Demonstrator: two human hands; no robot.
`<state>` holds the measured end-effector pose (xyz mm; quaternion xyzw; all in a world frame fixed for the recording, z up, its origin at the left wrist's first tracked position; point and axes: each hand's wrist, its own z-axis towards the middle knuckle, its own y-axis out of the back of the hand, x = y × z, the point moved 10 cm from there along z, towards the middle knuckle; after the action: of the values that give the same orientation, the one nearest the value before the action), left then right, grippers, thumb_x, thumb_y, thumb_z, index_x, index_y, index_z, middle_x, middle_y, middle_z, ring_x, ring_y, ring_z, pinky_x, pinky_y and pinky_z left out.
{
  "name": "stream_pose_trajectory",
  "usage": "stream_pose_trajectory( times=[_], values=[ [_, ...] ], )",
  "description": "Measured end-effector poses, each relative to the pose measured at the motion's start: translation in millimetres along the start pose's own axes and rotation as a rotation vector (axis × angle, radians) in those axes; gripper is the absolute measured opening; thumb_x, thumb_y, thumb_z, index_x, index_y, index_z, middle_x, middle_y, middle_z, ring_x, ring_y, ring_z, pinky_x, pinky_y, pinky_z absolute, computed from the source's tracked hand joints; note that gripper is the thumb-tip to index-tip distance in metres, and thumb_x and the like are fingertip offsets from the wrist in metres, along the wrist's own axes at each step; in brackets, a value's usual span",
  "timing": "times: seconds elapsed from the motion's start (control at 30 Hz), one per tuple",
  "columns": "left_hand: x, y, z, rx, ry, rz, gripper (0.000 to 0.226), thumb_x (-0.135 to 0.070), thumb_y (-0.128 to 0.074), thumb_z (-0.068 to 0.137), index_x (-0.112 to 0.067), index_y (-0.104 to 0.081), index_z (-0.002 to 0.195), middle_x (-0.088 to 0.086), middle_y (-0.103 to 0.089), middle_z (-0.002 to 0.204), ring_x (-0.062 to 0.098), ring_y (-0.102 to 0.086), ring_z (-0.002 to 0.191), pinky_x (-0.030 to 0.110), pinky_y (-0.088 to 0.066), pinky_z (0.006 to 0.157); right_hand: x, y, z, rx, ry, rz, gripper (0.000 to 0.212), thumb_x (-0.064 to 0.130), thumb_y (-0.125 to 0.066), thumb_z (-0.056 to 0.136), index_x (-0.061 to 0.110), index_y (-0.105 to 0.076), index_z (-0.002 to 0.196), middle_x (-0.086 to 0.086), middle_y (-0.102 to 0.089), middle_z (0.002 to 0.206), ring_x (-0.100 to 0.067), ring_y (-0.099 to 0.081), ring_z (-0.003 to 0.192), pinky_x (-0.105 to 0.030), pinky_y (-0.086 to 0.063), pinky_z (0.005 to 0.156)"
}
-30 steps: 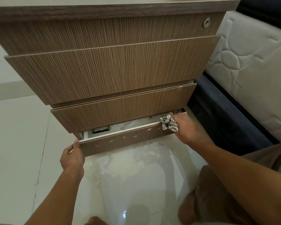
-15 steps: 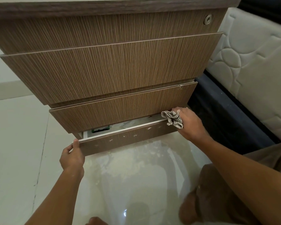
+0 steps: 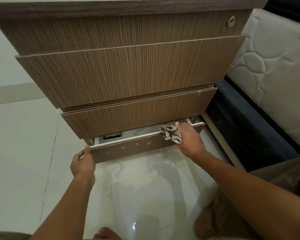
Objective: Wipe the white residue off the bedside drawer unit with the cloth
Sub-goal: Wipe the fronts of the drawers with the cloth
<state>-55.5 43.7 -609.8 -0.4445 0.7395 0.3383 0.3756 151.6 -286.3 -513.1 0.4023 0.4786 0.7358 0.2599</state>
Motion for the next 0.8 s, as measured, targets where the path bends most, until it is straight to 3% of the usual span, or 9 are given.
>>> stream_pose_trajectory(
  times=[0.2,0.3,0.4,0.57,0.6,0.7,0.73,0.8],
  values=[
    [0,0,2,0.056,-0.01,-0.017,0.039,-0.047,-0.06,0.091,-0.016,-0.064,0.114,0.008,-0.064,0.12,0.027,-0.06,0.111,0.042,-0.048,0.101,57,-32,0,-0.034,0.067,-0.016,0.038,0.013,-0.073,0.073,0.007,-0.064,0.109,-0.011,-0.065,0.108,-0.029,-0.056,0.103,-0.037,-0.038,0.102],
    [2,0,1,0.092,0.026,-0.073,0.029,-0.041,-0.056,0.096,-0.016,-0.062,0.111,0.008,-0.063,0.116,0.024,-0.06,0.109,0.034,-0.051,0.094,93,-43,0,-0.052,0.118,0.025,0.041,0.02,-0.068,0.074,0.007,-0.064,0.112,-0.011,-0.065,0.11,-0.028,-0.055,0.104,-0.039,-0.038,0.103],
    [6,-2,-6,0.138,0.125,-0.222,0.021,-0.03,-0.048,0.101,-0.015,-0.058,0.11,0.009,-0.063,0.118,0.022,-0.06,0.112,0.037,-0.049,0.1,128,-56,0,-0.036,0.155,0.057,0.045,0.025,-0.058,0.075,0.009,-0.062,0.117,-0.01,-0.064,0.115,-0.027,-0.054,0.108,-0.039,-0.039,0.102],
    [8,-3,-9,0.212,0.153,-0.353,0.034,-0.017,-0.046,0.1,-0.004,-0.056,0.13,0.009,-0.062,0.127,0.023,-0.059,0.119,0.039,-0.046,0.104,178,-85,1,0.026,0.188,0.047,0.061,0.017,-0.078,0.067,0.009,-0.061,0.125,-0.011,-0.063,0.123,-0.029,-0.056,0.116,-0.042,-0.037,0.108],
    [9,-3,-9,0.215,0.16,-0.366,0.033,-0.015,-0.045,0.1,-0.004,-0.056,0.13,0.008,-0.063,0.127,0.023,-0.058,0.118,0.039,-0.046,0.103,187,-87,1,0.02,0.195,0.055,0.059,0.019,-0.078,0.068,0.009,-0.061,0.124,-0.011,-0.064,0.122,-0.029,-0.057,0.115,-0.042,-0.038,0.107],
    [10,-3,-8,0.242,0.18,-0.4,0.023,-0.015,-0.042,0.102,-0.01,-0.064,0.1,0.004,-0.067,0.108,0.024,-0.059,0.116,0.041,-0.046,0.103,217,-91,2,-0.02,0.237,0.087,0.048,0.019,-0.073,0.074,0.009,-0.063,0.12,-0.01,-0.067,0.117,-0.028,-0.059,0.111,-0.04,-0.04,0.104],
    [12,-4,-6,0.253,0.186,-0.413,0.026,-0.017,-0.04,0.102,-0.009,-0.064,0.098,0.004,-0.067,0.107,0.025,-0.059,0.116,0.042,-0.046,0.102,226,-93,2,-0.021,0.248,0.103,0.046,0.018,-0.071,0.076,0.009,-0.063,0.12,-0.01,-0.067,0.117,-0.028,-0.058,0.111,-0.039,-0.039,0.104],
    [15,-5,-3,0.288,0.193,-0.434,0.033,-0.02,-0.037,0.102,-0.005,-0.064,0.115,0.01,-0.067,0.119,0.026,-0.06,0.115,0.039,-0.051,0.093,244,-100,3,-0.009,0.261,0.136,0.043,0.016,-0.068,0.079,0.008,-0.062,0.121,-0.01,-0.066,0.118,-0.028,-0.057,0.114,-0.039,-0.037,0.107]
  ],
)
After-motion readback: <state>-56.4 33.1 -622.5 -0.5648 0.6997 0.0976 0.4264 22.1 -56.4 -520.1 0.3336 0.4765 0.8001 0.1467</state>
